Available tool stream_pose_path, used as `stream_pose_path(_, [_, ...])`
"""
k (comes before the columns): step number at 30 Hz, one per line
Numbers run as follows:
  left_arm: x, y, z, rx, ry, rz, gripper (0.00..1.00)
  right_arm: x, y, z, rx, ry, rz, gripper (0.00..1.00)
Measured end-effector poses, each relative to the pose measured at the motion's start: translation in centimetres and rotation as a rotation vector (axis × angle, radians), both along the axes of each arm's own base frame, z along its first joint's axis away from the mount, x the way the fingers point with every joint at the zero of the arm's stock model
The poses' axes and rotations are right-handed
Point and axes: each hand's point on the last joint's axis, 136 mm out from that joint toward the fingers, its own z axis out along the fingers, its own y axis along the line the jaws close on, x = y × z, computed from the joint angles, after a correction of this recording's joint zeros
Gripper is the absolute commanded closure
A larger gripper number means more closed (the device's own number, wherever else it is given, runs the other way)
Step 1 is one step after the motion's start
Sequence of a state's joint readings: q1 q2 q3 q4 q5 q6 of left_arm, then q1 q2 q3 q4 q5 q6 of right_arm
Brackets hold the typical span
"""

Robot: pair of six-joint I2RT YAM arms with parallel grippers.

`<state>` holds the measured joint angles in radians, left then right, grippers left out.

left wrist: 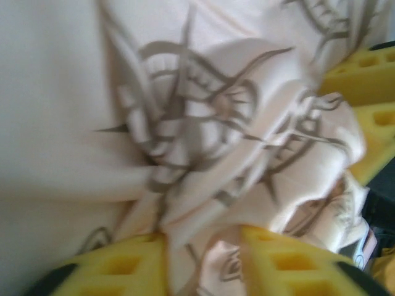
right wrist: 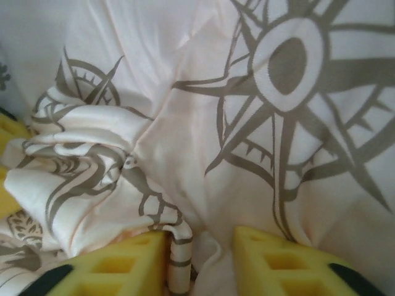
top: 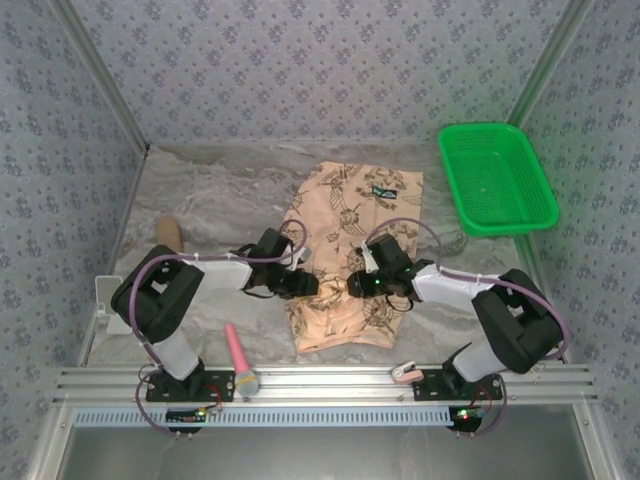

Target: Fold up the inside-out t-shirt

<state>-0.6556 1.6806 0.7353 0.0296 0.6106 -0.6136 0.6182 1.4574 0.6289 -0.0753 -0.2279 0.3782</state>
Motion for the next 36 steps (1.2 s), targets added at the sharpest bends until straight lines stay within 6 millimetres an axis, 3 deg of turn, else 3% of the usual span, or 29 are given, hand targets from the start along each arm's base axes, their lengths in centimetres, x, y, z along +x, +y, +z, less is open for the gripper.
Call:
stream_pose_path(3, [-0.4, -0.1, 0.6, 0.013, -0.039, -0.022, 0.54, -0.3, -0.6, 1.2, -0.035, -0.016, 0.009, 0.55])
stream_pose_path(5, [-0.8, 0.1, 1.2, 0.027, -0.056, -0.034, 0.53, 0.0, -0.5, 3.3, -0.037, -0.053, 0.019, 0.55])
stream_pose_path(8, [-0.7, 0.2, 2.7, 0.031, -0.093, -0.045, 0.53, 0.8, 0.3, 6.4, -0.010, -0.114, 0.034, 0.63])
stream_pose_path(10, [-0.3, 0.0, 3.3, 0.029, -0.113, -0.051, 0.53, 1.0, 1.0, 7.4, 0.013, -0.127, 0.043, 0.66])
stream_pose_path(16, [0.6, -0.5, 2.9, 0.043, -0.120, -0.057, 0.55, -0.5, 2.8, 5.1, 0.046, -0.007, 0.066, 0.56])
stream_pose_path(19, [0.5, -0.5, 2.3, 0.052, -0.107, -0.058, 0.55, -0.8, 3.5, 3.3, 0.035, 0.042, 0.071, 0.58])
stream_pose_path(21, [0.5, -0.5, 2.1, 0.055, -0.102, -0.058, 0.55, -0.8, 3.6, 1.9, 0.018, 0.073, 0.064, 0.65])
stream_pose_path(23, [0.5, -0.5, 2.2, 0.053, -0.105, -0.058, 0.55, -0.9, 3.5, 0.8, 0.004, 0.101, 0.057, 0.93])
stream_pose_path(25, [0.6, -0.6, 2.4, 0.049, -0.116, -0.062, 0.54, -0.9, 3.7, 0.8, 0.011, 0.110, 0.055, 0.99])
stream_pose_path(28, [0.3, -0.3, 3.2, 0.035, -0.150, -0.074, 0.54, -0.8, 4.4, 2.8, 0.084, 0.091, 0.062, 0.99])
stream_pose_path(31, [0.5, -0.1, 5.2, 0.008, -0.242, -0.084, 0.53, 0.2, 5.3, 7.4, 0.215, 0.056, 0.063, 0.96])
stream_pose_path(34, [1.6, -0.4, 7.0, -0.015, -0.357, -0.085, 0.52, 2.2, 5.6, 12.4, 0.358, 0.026, 0.028, 0.65])
stream_pose_path(36, [2.3, -0.5, 7.4, -0.016, -0.401, -0.084, 0.53, 3.1, 5.6, 14.2, 0.423, 0.029, 0.009, 0.61])
